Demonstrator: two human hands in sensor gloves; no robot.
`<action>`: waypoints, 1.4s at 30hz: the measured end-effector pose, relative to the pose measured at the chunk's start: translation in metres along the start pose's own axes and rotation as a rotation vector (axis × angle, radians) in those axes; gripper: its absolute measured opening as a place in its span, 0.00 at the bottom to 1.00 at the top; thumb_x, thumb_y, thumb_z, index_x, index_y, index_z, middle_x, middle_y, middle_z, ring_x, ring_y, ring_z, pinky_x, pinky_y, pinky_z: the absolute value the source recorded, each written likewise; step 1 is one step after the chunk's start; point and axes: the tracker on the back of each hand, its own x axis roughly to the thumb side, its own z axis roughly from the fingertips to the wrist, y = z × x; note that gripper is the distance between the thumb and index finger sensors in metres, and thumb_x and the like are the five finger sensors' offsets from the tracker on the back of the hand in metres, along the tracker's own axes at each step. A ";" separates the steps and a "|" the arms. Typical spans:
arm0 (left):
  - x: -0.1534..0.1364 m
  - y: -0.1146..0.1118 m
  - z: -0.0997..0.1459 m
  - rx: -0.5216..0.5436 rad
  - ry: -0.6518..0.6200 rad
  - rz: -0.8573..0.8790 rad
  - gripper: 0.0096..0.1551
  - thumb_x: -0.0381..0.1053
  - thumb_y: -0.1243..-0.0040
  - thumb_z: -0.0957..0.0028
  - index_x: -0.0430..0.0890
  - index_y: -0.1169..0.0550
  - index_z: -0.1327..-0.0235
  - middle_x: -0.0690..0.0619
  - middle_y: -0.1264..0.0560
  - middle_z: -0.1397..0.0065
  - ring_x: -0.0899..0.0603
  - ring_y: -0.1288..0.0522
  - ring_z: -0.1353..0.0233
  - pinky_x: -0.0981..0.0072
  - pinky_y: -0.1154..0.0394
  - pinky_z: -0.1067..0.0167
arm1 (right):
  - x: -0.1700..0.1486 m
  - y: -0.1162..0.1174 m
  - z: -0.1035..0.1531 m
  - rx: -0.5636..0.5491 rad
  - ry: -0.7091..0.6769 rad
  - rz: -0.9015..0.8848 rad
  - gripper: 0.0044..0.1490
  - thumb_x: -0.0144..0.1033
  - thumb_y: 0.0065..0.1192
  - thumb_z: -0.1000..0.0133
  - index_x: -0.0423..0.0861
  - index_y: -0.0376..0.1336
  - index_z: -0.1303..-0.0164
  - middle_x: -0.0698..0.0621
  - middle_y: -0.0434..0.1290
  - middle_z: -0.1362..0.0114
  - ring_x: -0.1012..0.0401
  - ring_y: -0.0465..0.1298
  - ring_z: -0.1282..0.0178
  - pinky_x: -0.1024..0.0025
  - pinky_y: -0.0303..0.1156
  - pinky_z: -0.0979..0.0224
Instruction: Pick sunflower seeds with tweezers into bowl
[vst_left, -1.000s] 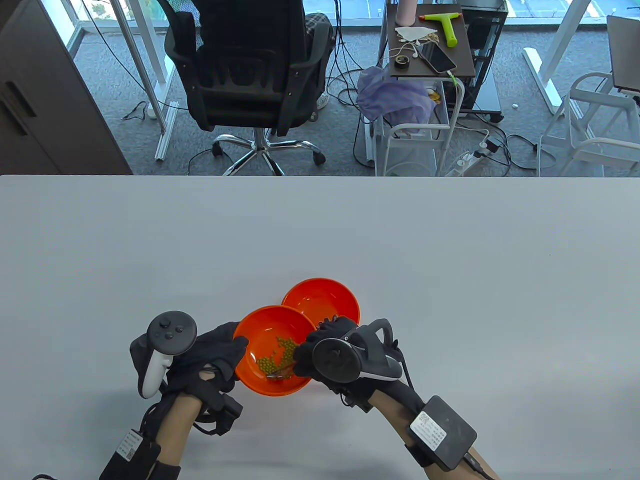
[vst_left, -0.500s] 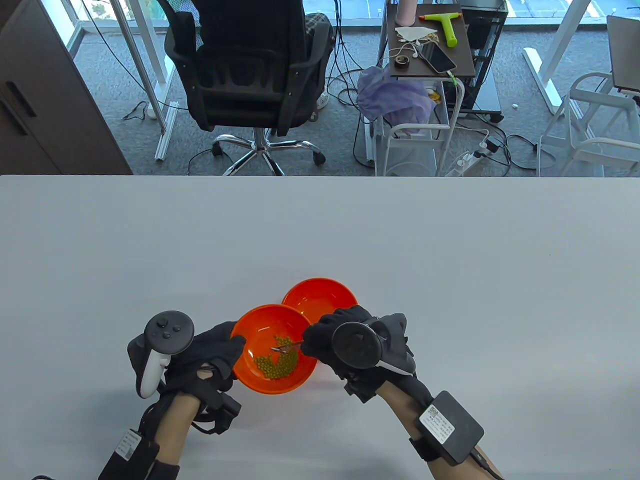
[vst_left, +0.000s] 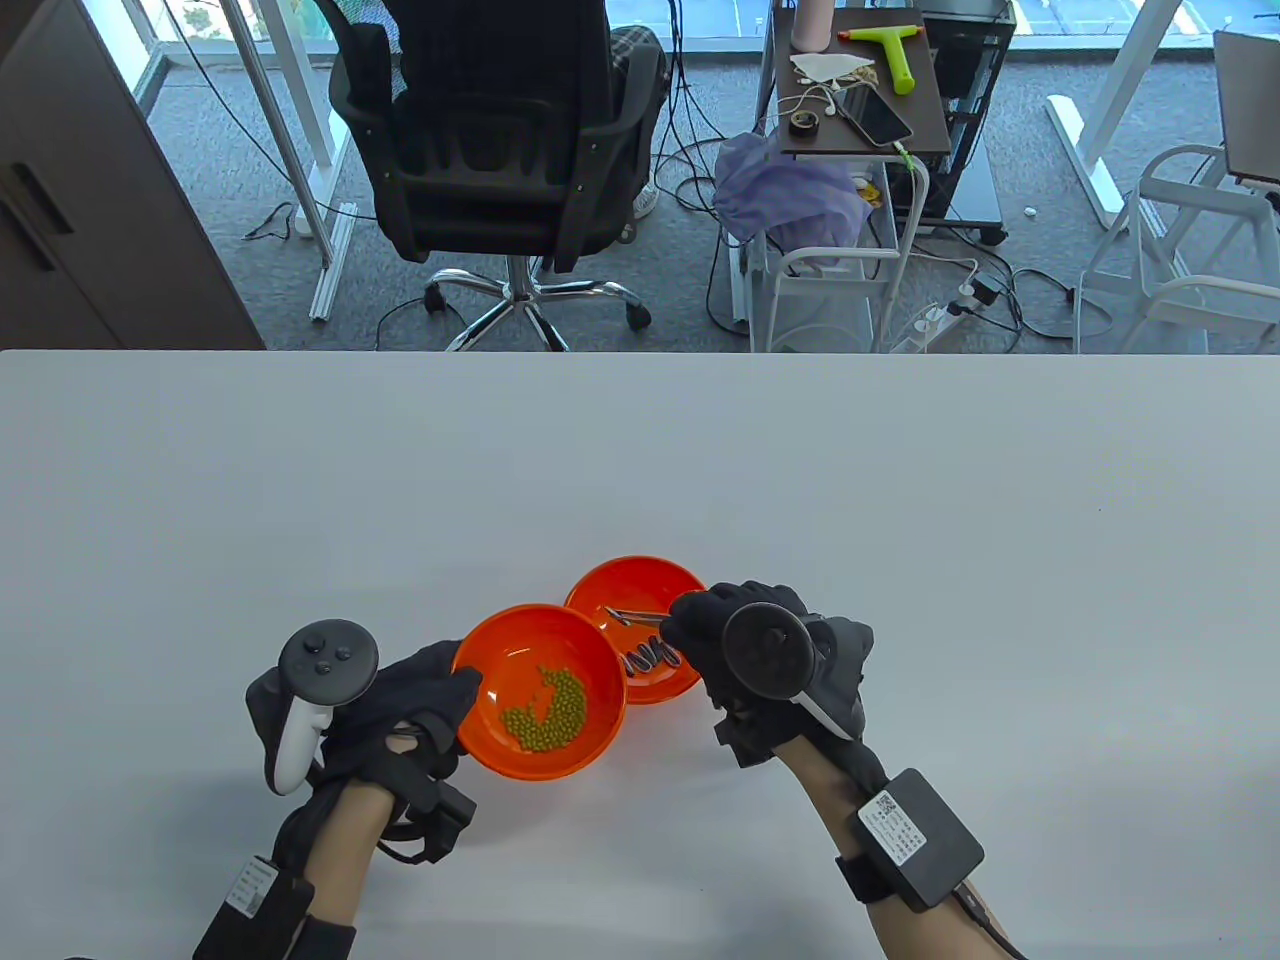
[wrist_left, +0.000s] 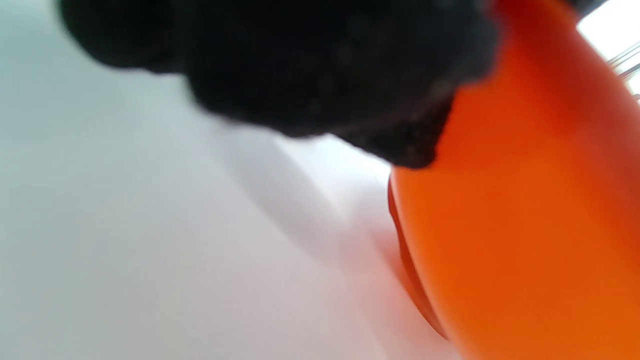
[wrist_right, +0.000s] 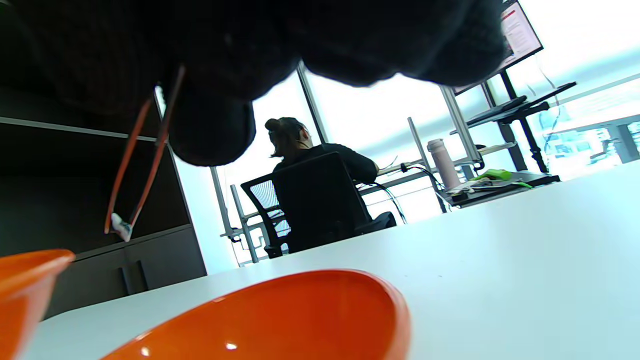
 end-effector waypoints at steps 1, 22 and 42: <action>0.000 0.000 0.000 0.007 0.000 0.000 0.27 0.54 0.35 0.51 0.45 0.18 0.41 0.49 0.12 0.75 0.53 0.16 0.85 0.59 0.14 0.74 | -0.004 0.004 0.000 0.007 0.014 0.019 0.23 0.53 0.74 0.63 0.54 0.86 0.69 0.65 0.81 0.73 0.64 0.80 0.75 0.64 0.81 0.50; -0.004 0.000 -0.002 0.028 0.021 0.001 0.27 0.54 0.35 0.51 0.45 0.18 0.41 0.50 0.12 0.75 0.53 0.16 0.85 0.60 0.14 0.73 | -0.011 0.038 0.006 0.076 0.041 0.262 0.25 0.56 0.71 0.62 0.56 0.85 0.65 0.67 0.81 0.70 0.64 0.81 0.73 0.64 0.81 0.49; -0.031 0.011 -0.010 0.182 0.113 0.215 0.27 0.54 0.36 0.52 0.45 0.19 0.41 0.50 0.12 0.73 0.53 0.15 0.83 0.59 0.14 0.72 | -0.020 0.025 0.002 0.072 0.135 0.130 0.25 0.53 0.70 0.60 0.55 0.83 0.60 0.64 0.82 0.63 0.61 0.82 0.57 0.58 0.77 0.38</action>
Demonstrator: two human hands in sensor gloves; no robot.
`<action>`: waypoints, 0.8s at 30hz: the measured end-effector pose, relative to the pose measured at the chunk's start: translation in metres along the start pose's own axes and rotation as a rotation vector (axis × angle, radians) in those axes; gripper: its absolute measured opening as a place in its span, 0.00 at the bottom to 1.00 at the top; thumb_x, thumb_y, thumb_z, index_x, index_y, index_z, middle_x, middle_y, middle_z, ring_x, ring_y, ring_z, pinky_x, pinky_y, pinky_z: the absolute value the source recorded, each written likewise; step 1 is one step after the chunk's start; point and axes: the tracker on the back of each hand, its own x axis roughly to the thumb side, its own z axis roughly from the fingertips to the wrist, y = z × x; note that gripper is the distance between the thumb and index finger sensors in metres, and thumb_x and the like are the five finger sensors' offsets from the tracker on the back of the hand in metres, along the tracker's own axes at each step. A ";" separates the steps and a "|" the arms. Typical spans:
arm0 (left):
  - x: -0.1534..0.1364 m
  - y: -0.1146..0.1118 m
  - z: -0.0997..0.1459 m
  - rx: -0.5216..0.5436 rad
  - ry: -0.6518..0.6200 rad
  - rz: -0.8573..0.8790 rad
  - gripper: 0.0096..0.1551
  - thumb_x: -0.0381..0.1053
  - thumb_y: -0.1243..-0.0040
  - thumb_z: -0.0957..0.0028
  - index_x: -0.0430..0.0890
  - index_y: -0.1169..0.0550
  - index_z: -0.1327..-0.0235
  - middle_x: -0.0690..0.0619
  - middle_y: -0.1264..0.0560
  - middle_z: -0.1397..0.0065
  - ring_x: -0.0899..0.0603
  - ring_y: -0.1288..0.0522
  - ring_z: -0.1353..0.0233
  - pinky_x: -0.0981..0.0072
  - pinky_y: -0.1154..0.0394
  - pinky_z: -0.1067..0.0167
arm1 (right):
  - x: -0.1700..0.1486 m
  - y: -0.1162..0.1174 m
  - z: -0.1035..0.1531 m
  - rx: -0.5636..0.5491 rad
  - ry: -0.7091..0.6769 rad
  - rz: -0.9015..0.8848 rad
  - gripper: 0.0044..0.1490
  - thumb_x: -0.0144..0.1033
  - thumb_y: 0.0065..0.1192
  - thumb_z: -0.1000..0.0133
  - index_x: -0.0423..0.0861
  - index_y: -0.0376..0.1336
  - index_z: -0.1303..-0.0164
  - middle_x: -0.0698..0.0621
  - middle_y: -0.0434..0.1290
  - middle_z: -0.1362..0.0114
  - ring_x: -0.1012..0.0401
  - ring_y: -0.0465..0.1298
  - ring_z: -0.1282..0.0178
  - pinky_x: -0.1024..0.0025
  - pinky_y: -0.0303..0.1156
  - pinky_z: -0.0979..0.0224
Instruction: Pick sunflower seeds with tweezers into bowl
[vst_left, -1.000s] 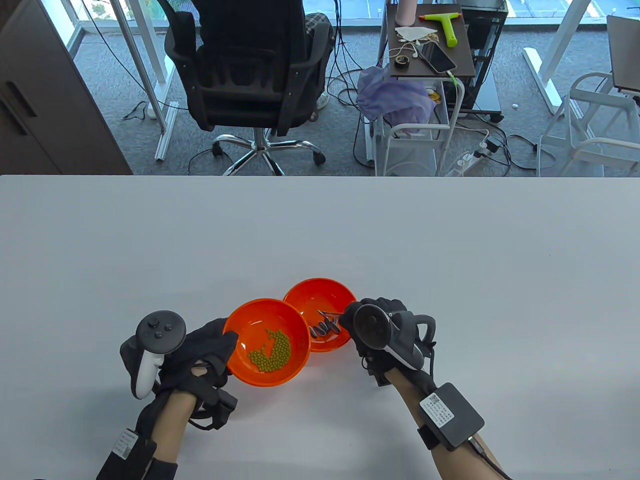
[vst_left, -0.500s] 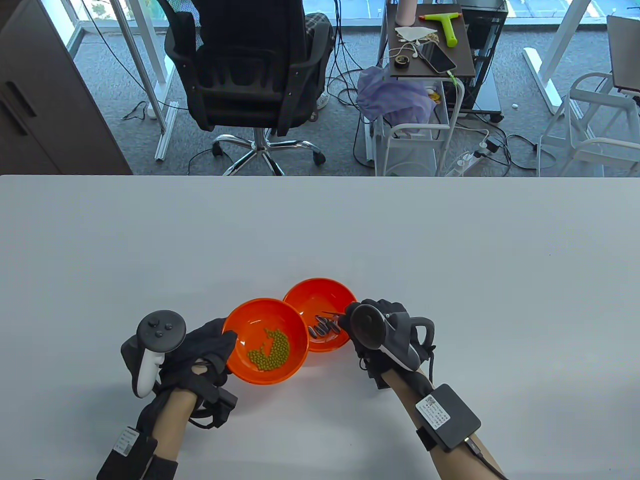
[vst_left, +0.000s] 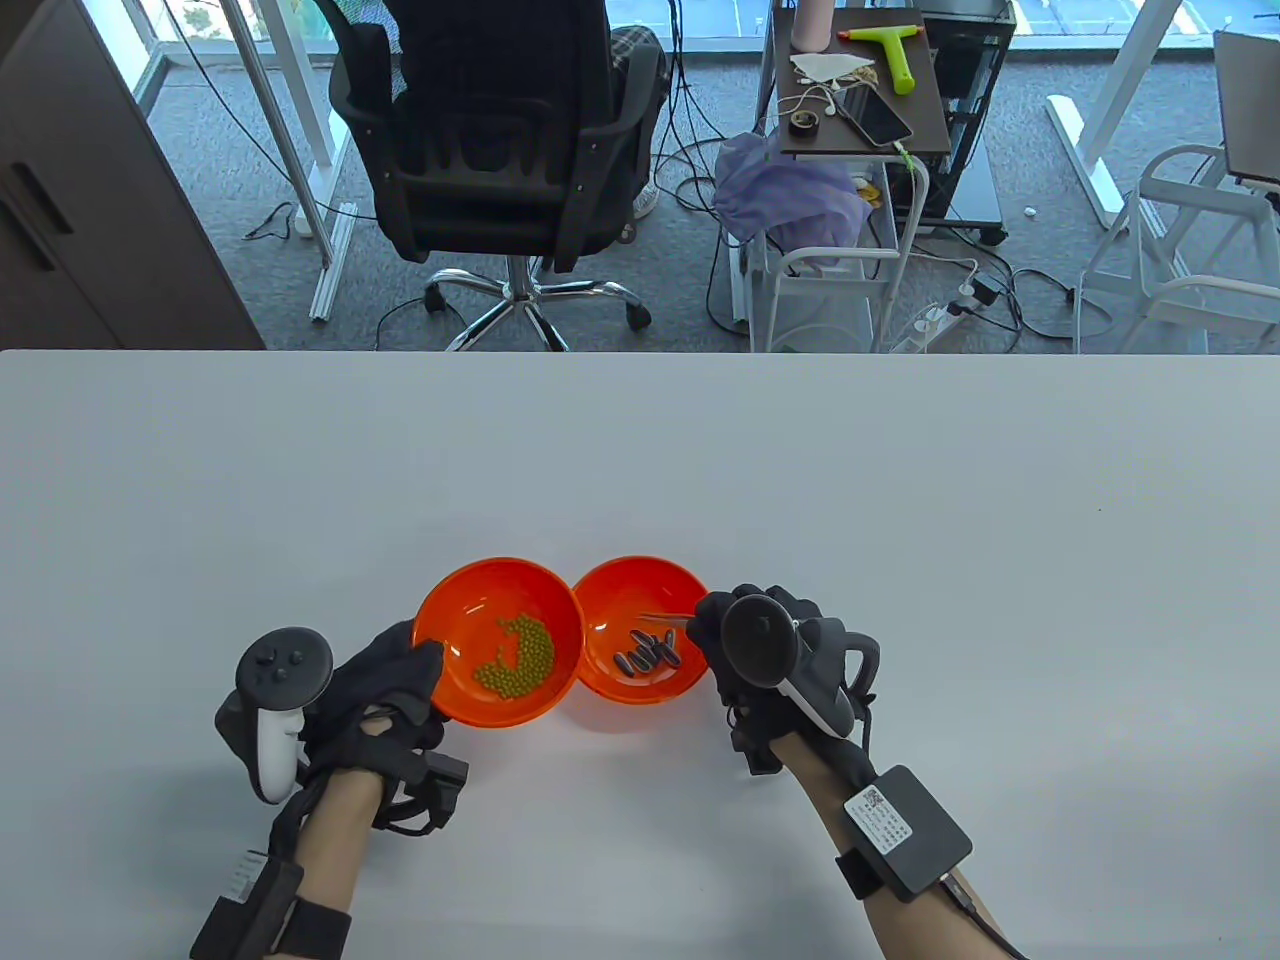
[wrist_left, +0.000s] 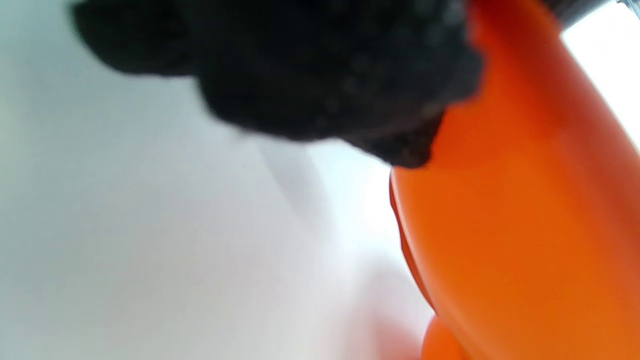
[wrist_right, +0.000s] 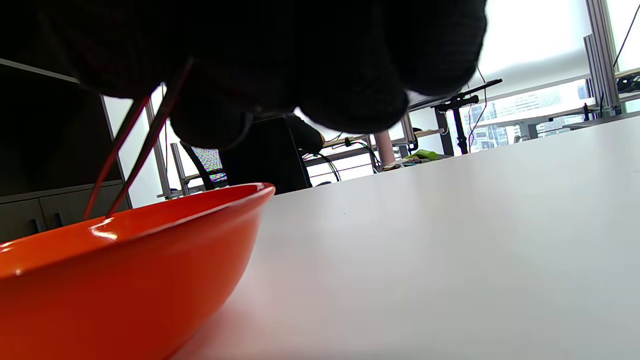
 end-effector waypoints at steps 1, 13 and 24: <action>-0.002 0.002 -0.002 0.002 0.013 0.007 0.27 0.54 0.36 0.51 0.46 0.19 0.40 0.50 0.12 0.73 0.53 0.15 0.83 0.60 0.14 0.72 | 0.000 0.000 0.000 0.005 0.000 0.003 0.25 0.54 0.69 0.60 0.56 0.83 0.60 0.64 0.82 0.62 0.60 0.82 0.55 0.58 0.77 0.37; -0.027 0.010 -0.021 0.045 0.137 0.010 0.28 0.54 0.37 0.51 0.46 0.20 0.38 0.49 0.12 0.70 0.52 0.14 0.81 0.59 0.14 0.69 | 0.000 -0.006 0.001 -0.008 0.013 -0.023 0.23 0.54 0.68 0.59 0.59 0.82 0.61 0.60 0.79 0.46 0.55 0.77 0.38 0.55 0.73 0.31; -0.040 0.009 -0.031 0.004 0.203 -0.023 0.28 0.54 0.36 0.51 0.45 0.20 0.38 0.49 0.12 0.70 0.52 0.14 0.81 0.59 0.14 0.69 | -0.005 -0.008 0.000 -0.019 0.034 -0.025 0.24 0.55 0.68 0.59 0.59 0.82 0.61 0.60 0.79 0.46 0.55 0.77 0.38 0.54 0.72 0.30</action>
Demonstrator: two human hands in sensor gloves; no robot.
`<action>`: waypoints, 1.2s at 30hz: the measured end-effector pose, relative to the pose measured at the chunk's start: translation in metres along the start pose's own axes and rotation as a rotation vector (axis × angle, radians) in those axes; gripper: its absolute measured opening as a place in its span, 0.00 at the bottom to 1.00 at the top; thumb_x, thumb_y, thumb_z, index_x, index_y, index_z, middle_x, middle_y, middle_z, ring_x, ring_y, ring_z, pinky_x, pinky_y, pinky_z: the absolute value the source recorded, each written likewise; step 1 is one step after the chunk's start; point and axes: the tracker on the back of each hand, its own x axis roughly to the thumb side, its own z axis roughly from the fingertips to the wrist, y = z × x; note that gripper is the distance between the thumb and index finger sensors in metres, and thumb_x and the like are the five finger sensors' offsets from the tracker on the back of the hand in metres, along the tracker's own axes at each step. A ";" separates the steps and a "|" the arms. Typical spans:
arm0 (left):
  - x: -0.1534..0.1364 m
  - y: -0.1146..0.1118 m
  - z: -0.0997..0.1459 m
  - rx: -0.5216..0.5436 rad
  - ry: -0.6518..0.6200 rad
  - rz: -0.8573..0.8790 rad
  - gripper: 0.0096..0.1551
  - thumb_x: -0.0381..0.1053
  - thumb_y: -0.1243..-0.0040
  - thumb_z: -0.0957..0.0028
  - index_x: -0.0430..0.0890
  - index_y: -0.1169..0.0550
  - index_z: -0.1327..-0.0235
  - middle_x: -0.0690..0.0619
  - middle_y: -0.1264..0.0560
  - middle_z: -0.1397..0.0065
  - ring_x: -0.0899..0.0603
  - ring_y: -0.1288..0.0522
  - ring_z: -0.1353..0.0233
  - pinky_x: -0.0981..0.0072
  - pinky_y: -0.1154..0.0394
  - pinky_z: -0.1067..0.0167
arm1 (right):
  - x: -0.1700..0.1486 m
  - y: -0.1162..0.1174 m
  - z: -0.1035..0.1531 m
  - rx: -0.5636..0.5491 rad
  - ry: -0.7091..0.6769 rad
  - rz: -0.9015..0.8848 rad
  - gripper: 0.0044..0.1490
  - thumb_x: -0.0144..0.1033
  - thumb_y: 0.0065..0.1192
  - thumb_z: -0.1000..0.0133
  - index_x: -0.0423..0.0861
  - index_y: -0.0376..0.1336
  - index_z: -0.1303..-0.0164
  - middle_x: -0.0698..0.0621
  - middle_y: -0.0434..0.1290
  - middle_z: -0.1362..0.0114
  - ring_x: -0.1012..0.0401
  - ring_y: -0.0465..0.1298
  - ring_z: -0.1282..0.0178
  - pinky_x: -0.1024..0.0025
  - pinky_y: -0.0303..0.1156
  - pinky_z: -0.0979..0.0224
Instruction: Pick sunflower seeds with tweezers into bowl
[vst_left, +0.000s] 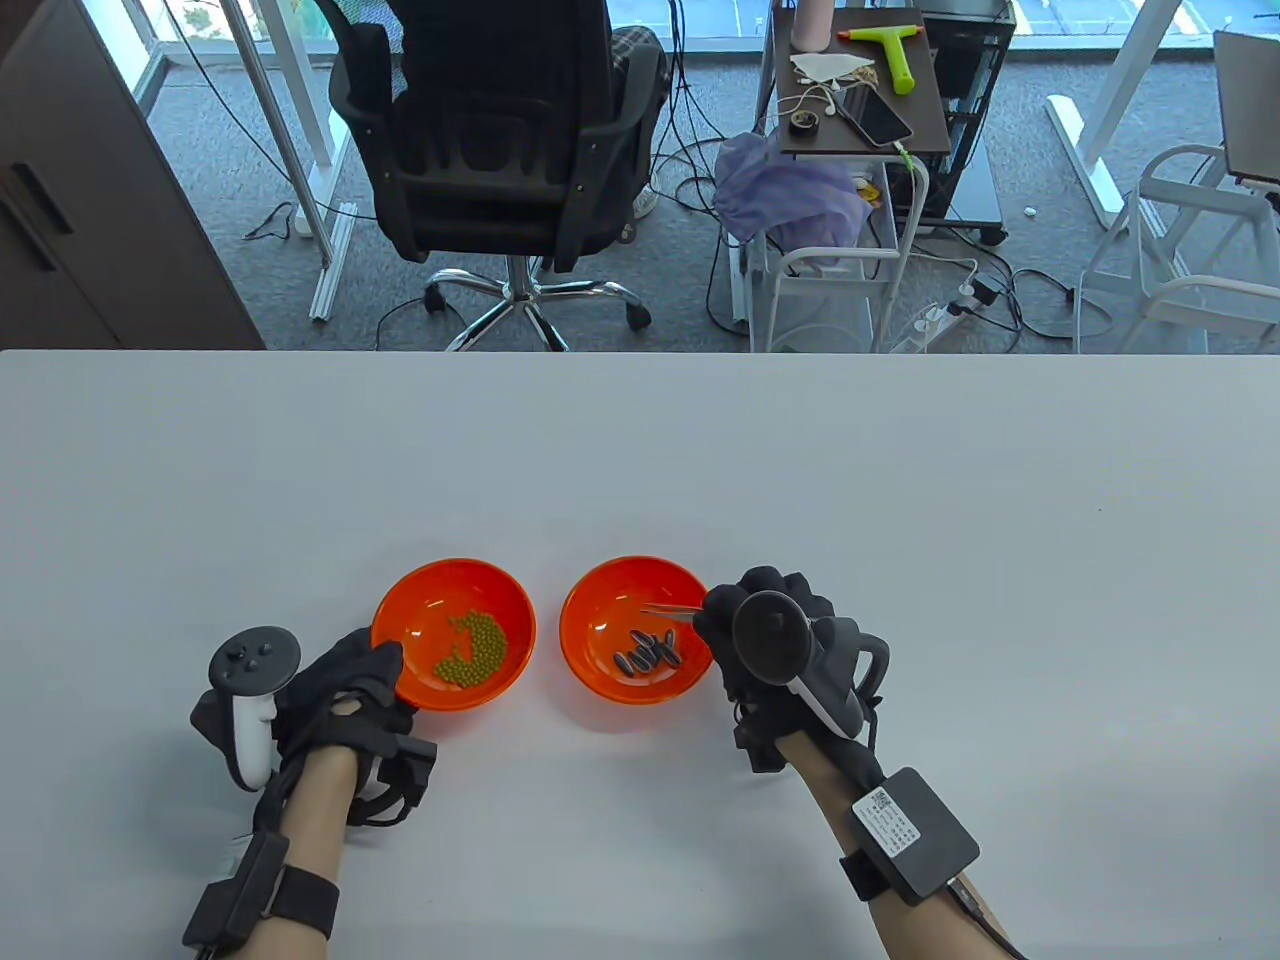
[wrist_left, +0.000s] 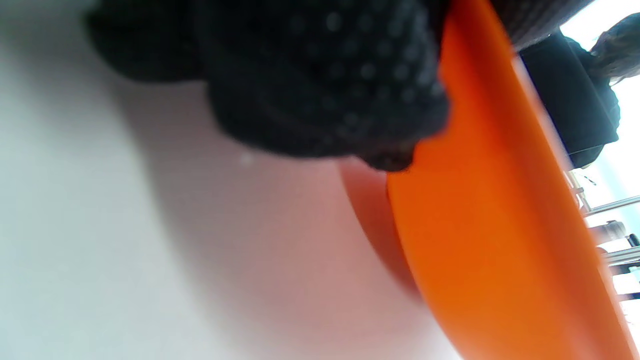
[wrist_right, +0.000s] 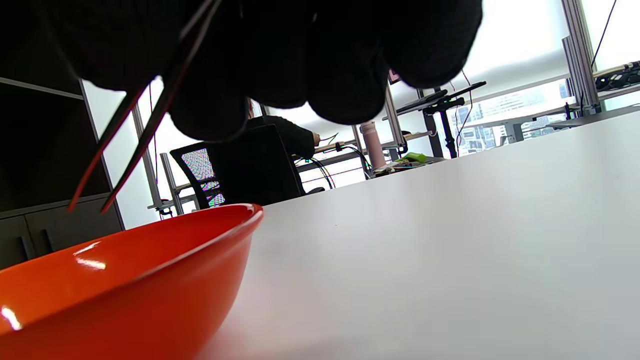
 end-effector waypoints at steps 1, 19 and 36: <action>-0.001 0.000 -0.001 -0.006 0.006 -0.006 0.28 0.54 0.37 0.51 0.45 0.19 0.38 0.49 0.12 0.70 0.52 0.14 0.81 0.59 0.14 0.69 | 0.000 0.000 0.000 0.000 0.002 -0.001 0.23 0.54 0.68 0.59 0.59 0.82 0.60 0.60 0.78 0.46 0.55 0.77 0.38 0.53 0.72 0.30; 0.046 0.001 0.042 0.429 -0.292 -0.621 0.39 0.62 0.42 0.50 0.48 0.29 0.26 0.39 0.26 0.27 0.36 0.17 0.36 0.39 0.24 0.39 | -0.025 -0.023 -0.001 -0.113 0.087 0.090 0.24 0.55 0.68 0.59 0.59 0.82 0.60 0.60 0.77 0.43 0.55 0.74 0.37 0.51 0.67 0.26; 0.082 -0.053 0.089 0.301 -0.744 -0.881 0.40 0.65 0.45 0.50 0.57 0.36 0.23 0.54 0.43 0.13 0.41 0.43 0.12 0.35 0.47 0.21 | -0.085 0.002 0.003 0.099 0.193 0.396 0.24 0.54 0.70 0.60 0.58 0.83 0.61 0.59 0.77 0.43 0.54 0.74 0.38 0.50 0.65 0.26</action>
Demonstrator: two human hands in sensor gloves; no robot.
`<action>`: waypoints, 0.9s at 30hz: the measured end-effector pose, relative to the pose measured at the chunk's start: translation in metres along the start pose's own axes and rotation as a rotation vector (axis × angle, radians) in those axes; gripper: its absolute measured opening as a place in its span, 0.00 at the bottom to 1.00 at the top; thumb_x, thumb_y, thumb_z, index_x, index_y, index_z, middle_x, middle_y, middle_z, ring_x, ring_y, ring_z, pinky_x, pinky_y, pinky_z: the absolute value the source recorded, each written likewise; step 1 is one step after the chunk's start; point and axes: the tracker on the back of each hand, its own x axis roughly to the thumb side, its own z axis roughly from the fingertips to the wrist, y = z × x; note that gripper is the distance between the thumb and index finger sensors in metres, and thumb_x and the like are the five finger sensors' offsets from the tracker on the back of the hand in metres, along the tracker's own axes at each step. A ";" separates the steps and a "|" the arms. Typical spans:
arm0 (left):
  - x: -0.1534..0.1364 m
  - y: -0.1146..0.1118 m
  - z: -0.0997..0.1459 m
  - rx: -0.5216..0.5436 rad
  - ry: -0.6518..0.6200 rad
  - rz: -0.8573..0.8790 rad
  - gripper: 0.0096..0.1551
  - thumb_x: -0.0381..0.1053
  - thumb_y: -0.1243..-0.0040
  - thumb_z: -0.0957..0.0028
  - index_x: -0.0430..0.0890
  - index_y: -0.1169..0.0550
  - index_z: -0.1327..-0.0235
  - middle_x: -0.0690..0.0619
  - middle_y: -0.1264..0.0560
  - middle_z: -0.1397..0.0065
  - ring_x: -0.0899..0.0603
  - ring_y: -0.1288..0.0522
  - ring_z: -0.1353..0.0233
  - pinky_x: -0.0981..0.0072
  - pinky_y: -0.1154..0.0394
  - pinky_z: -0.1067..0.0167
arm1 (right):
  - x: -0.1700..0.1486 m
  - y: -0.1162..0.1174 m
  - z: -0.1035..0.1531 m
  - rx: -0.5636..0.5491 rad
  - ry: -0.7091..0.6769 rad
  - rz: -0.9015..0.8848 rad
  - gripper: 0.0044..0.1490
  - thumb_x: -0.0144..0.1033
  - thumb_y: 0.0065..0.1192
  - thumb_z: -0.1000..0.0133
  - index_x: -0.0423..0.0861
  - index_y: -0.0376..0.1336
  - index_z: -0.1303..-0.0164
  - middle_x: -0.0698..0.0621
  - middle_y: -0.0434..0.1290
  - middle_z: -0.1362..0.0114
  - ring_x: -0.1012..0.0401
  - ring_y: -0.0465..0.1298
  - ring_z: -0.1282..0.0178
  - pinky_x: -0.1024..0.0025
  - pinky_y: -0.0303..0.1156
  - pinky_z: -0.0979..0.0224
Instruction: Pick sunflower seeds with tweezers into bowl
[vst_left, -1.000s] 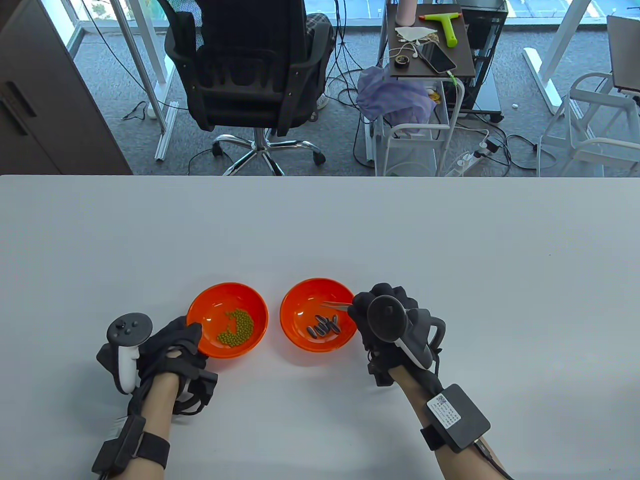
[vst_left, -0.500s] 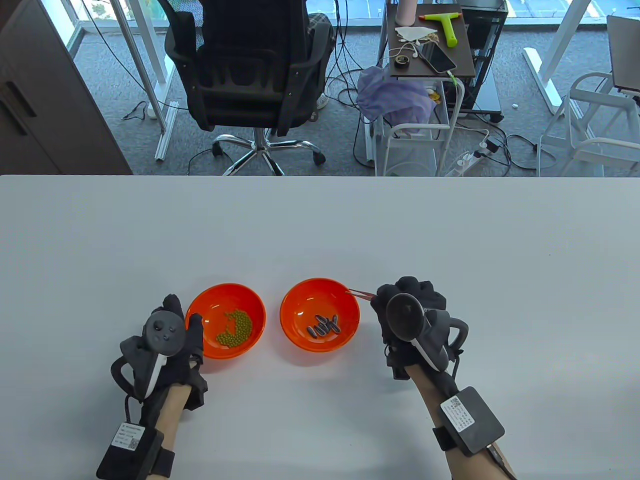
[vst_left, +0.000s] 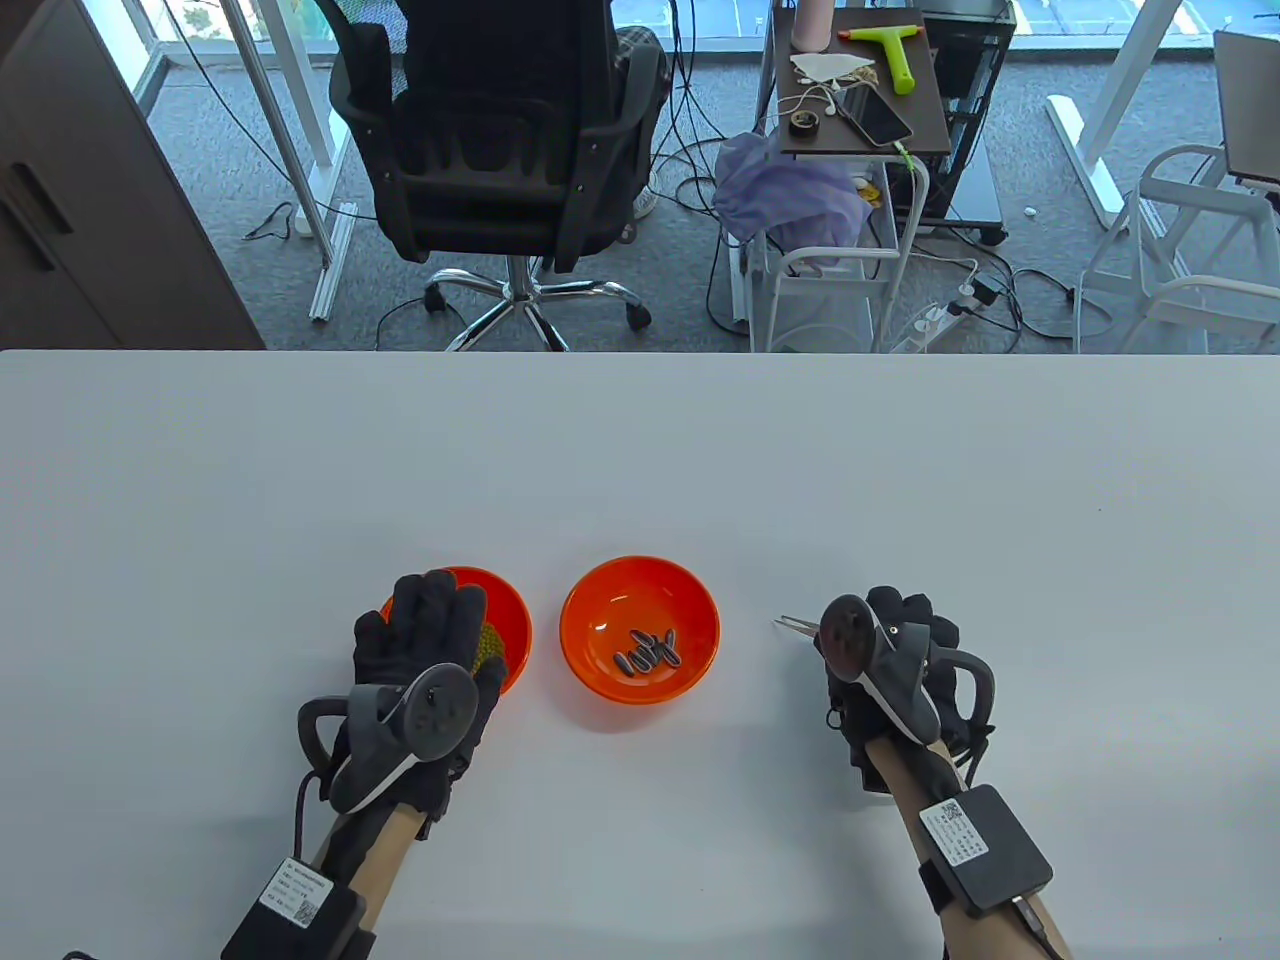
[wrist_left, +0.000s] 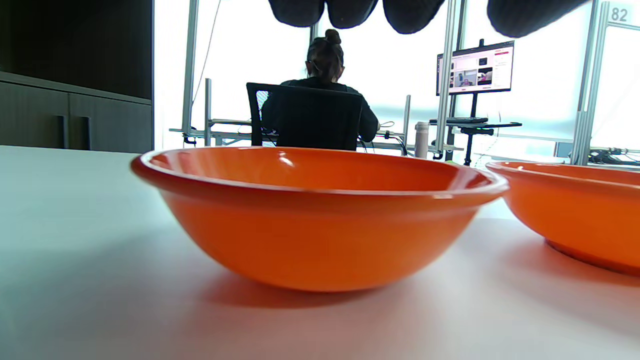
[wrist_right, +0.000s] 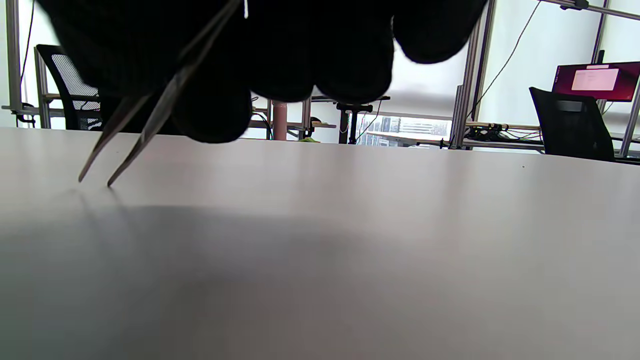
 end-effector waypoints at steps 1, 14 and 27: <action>0.001 0.000 0.000 -0.001 -0.006 -0.002 0.40 0.65 0.45 0.50 0.57 0.36 0.23 0.54 0.43 0.13 0.41 0.43 0.12 0.35 0.47 0.21 | 0.001 0.001 0.000 0.016 0.000 0.018 0.25 0.54 0.70 0.60 0.57 0.83 0.60 0.58 0.77 0.42 0.54 0.74 0.38 0.50 0.65 0.26; 0.003 -0.001 0.002 -0.029 0.000 0.002 0.40 0.65 0.46 0.50 0.57 0.36 0.23 0.54 0.42 0.13 0.41 0.43 0.12 0.35 0.48 0.21 | 0.020 0.017 0.002 0.090 -0.055 0.263 0.28 0.53 0.70 0.60 0.57 0.79 0.52 0.57 0.74 0.39 0.53 0.72 0.35 0.50 0.66 0.26; 0.007 -0.002 0.002 -0.052 -0.004 0.001 0.41 0.66 0.46 0.50 0.57 0.39 0.22 0.54 0.44 0.13 0.42 0.45 0.12 0.35 0.50 0.21 | 0.019 0.005 0.016 0.096 -0.101 0.184 0.42 0.61 0.67 0.60 0.61 0.64 0.32 0.57 0.70 0.32 0.53 0.70 0.29 0.51 0.66 0.22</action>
